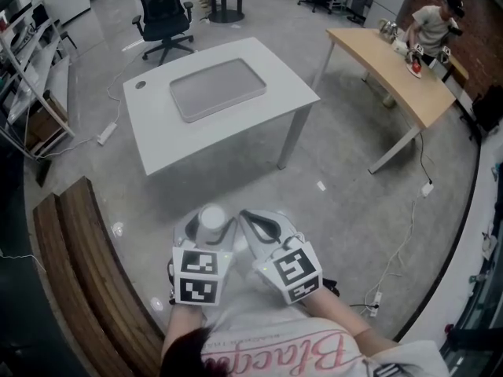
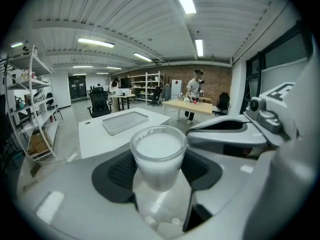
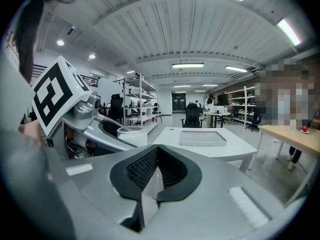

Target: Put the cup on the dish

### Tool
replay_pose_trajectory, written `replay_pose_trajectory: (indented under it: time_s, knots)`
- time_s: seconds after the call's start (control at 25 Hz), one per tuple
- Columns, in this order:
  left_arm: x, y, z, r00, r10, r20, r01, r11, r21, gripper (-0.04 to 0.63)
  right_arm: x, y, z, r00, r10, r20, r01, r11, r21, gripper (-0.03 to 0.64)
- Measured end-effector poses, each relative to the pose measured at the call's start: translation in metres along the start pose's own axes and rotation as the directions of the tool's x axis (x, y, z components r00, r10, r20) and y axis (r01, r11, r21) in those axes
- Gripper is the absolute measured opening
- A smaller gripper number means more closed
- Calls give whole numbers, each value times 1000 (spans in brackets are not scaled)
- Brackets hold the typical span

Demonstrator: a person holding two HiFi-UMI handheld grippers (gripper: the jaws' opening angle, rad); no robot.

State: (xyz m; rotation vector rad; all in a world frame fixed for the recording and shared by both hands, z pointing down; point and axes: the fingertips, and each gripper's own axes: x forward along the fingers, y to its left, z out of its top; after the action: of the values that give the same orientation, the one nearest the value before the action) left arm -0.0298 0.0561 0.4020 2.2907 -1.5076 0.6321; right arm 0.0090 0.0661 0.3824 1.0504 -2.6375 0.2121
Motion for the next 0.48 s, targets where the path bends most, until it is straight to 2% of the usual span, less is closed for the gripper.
replay_pose_trajectory:
  time_s: [0.24,0.48]
  knots:
    - [11,9,0,1000,-1,3,1,1000,0,262,13,-1,0,1000,-1,13,1,1000,-3,2]
    - [31,16,12,1000,-17,5,17,1000,11,262,28,-21,3,1000,-20,11,20,1000,7,2]
